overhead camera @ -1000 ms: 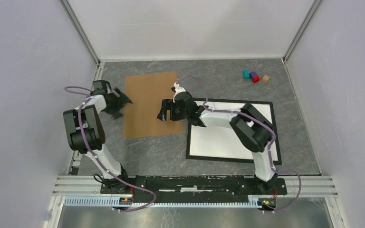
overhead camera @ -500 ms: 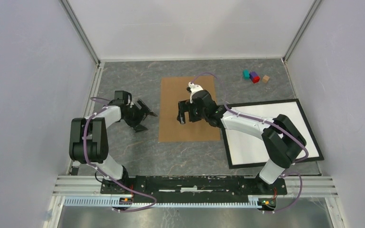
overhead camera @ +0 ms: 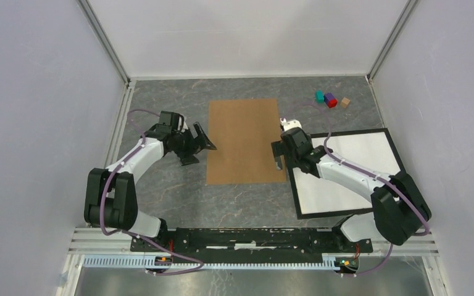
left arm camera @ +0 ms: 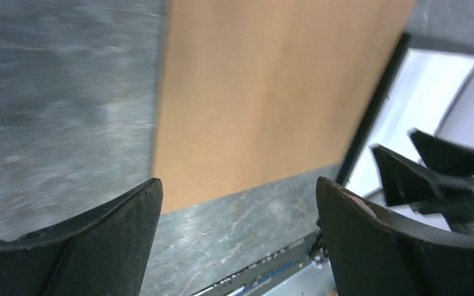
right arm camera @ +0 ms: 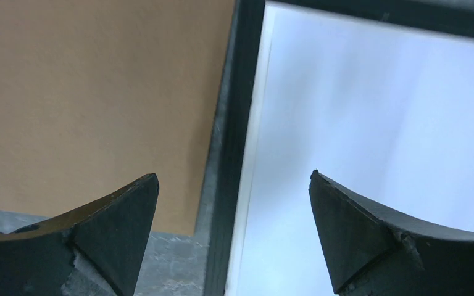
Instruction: Put the photo into the frame
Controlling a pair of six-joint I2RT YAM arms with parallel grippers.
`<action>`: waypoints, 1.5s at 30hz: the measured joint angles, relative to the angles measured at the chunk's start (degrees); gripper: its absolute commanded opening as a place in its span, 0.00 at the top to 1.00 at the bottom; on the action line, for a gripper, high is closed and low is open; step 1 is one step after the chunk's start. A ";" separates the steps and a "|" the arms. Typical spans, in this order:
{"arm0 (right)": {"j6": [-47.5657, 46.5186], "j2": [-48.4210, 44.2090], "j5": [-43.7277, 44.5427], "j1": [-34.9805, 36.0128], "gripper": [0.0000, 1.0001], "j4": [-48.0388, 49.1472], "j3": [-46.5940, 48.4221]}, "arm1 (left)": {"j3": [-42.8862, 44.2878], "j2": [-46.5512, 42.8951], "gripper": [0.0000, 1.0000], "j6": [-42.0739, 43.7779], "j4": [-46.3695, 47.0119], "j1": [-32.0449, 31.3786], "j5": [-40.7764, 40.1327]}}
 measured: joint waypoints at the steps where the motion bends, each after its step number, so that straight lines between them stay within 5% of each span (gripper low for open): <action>1: 0.31 -0.42 -0.09 -0.15 0.02 0.22 -1.53 | 0.22 0.13 0.01 -0.02 0.83 -1.07 0.85; 8: 3.91 2.10 -4.94 -0.28 0.10 5.22 -6.69 | -0.31 2.69 0.02 -2.23 7.21 -8.37 6.97; 15: 11.26 2.80 -10.12 -0.33 0.30 17.73 -10.88 | -0.44 3.08 0.01 -2.78 5.55 -7.08 5.31; 22: 20.28 10.86 -17.68 7.89 0.24 29.20 -6.84 | -0.52 2.23 0.00 -0.85 -0.39 5.49 1.88; 26: 19.91 13.07 -19.23 10.60 0.15 26.12 -2.62 | 0.66 0.83 0.00 2.21 -5.05 14.58 -0.59; 34: 13.35 20.79 -13.53 7.17 0.11 16.92 19.23 | 10.38 5.16 0.00 1.75 -2.75 18.80 -8.48; 45: 26.10 37.92 -14.47 0.42 0.12 18.71 30.38 | 40.83 32.72 0.04 6.75 -0.92 18.91 -4.57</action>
